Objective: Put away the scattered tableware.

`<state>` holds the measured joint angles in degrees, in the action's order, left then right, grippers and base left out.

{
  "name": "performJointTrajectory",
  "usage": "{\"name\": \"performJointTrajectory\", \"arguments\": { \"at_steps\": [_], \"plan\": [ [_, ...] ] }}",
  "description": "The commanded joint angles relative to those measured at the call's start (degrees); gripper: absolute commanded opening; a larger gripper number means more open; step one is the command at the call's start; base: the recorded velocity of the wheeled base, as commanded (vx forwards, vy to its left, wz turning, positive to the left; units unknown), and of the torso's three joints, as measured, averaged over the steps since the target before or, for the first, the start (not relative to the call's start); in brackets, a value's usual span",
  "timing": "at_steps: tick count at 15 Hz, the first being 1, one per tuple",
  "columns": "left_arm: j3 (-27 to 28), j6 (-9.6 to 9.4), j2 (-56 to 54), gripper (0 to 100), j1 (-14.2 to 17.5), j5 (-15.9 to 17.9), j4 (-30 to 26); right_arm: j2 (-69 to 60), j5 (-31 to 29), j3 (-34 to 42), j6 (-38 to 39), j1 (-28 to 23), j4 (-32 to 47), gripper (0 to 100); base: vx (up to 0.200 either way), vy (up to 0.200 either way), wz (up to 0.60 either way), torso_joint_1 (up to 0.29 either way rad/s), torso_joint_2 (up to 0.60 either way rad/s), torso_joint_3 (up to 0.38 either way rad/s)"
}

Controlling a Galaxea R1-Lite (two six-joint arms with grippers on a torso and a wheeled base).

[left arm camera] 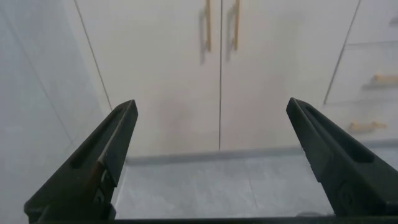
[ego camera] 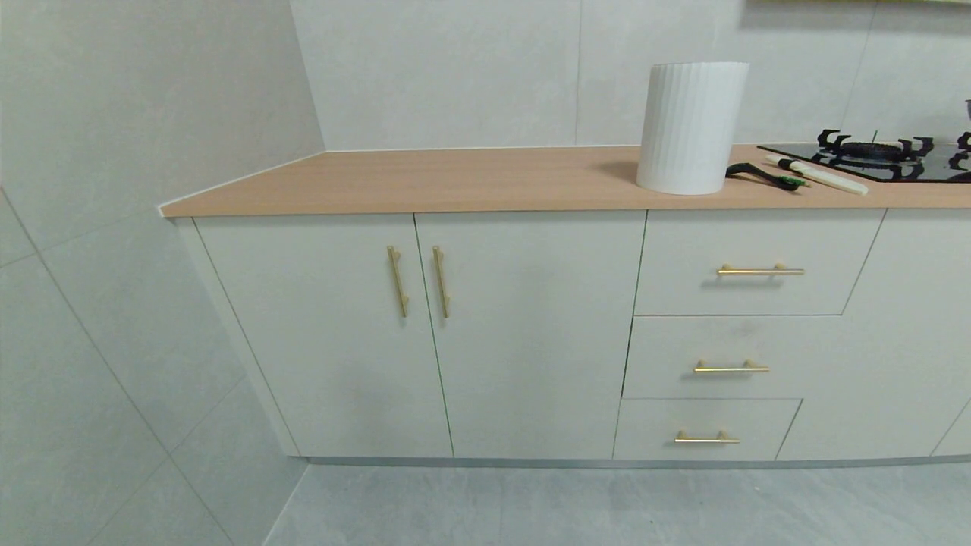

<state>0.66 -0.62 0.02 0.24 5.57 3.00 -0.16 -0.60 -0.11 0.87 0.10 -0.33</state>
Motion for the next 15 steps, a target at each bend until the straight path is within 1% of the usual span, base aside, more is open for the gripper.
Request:
{"name": "performJointTrajectory", "arguments": {
  "at_steps": [1, 3, 4, 5, 6, 7, 8, 10, 11, 13, 14, 15],
  "plan": [
    [-0.66, -0.17, -0.02, 100, 0.02, 0.58, 0.08, 0.16, 0.07, 0.11, -0.07, -0.01, 0.24, 100, 0.0, 0.0, 0.0, 0.0, 0.0, 0.0],
    [-0.66, -0.52, -0.02, 100, 0.02, 0.84, 0.08, 0.16, 0.42, 0.11, -0.07, -0.01, 0.33, 100, 0.0, 0.0, 0.0, 0.0, 0.0, 0.0],
    [-0.66, -0.78, -0.02, 100, 0.02, -1.35, -0.36, 0.16, 0.42, 0.11, -0.78, -0.01, 0.24, 100, 0.0, 0.0, 0.0, 0.0, 0.0, 0.0],
    [-0.66, -1.22, -0.02, 100, 0.02, -5.92, -3.35, 0.16, 0.33, 0.11, -0.78, -0.01, 0.24, 100, 0.0, 0.0, 0.0, 0.0, 0.0, 0.0],
    [-0.66, -0.87, -0.02, 100, 0.02, -5.83, -3.79, 0.16, 0.33, 0.11, -0.78, -0.1, 0.24, 100, 0.0, 0.0, 0.0, 0.0, 0.0, 0.0],
    [-0.66, -0.26, -0.02, 100, 0.02, -5.48, -3.09, 0.16, 0.42, 0.11, -0.78, -0.01, 0.24, 100, 0.0, 0.0, 0.0, 0.0, 0.0, 0.0],
    [-0.66, -1.14, -0.02, 100, -0.16, -5.4, -3.09, 0.16, 0.42, 0.11, -0.95, -0.01, 0.24, 100, 0.0, 0.0, 0.0, 0.0, 0.0, 0.0],
    [-0.66, -1.93, -0.02, 100, -0.07, -5.04, -3.09, 0.16, 0.33, 0.11, -0.78, -0.01, 0.24, 100, 0.0, 0.0, 0.0, 0.0, 0.0, 0.0],
    [-0.66, -1.84, -0.02, 100, -0.07, -5.13, -3.17, 0.16, 0.33, 0.11, -0.78, -0.01, 0.24, 100, 0.0, 0.0, 0.0, 0.0, 0.0, 0.0],
    [-0.66, -1.14, -0.02, 100, -0.07, -5.13, -3.17, 0.16, 0.42, 0.11, -0.6, -0.01, 0.15, 100, 0.0, 0.0, 0.0, 0.0, 0.0, 0.0],
    [-0.66, 0.27, -0.02, 100, -0.07, -5.13, -3.09, 0.16, 0.42, 0.11, -0.6, -0.01, 0.15, 100, 0.0, 0.0, 0.0, 0.0, 0.0, 0.0],
    [-0.66, 0.36, -0.02, 100, -0.16, -5.13, -3.09, 0.16, 0.42, 0.11, -0.51, -0.01, 0.15, 100, 0.0, 0.0, 0.0, 0.0, 0.0, 0.0]
  ]
}}
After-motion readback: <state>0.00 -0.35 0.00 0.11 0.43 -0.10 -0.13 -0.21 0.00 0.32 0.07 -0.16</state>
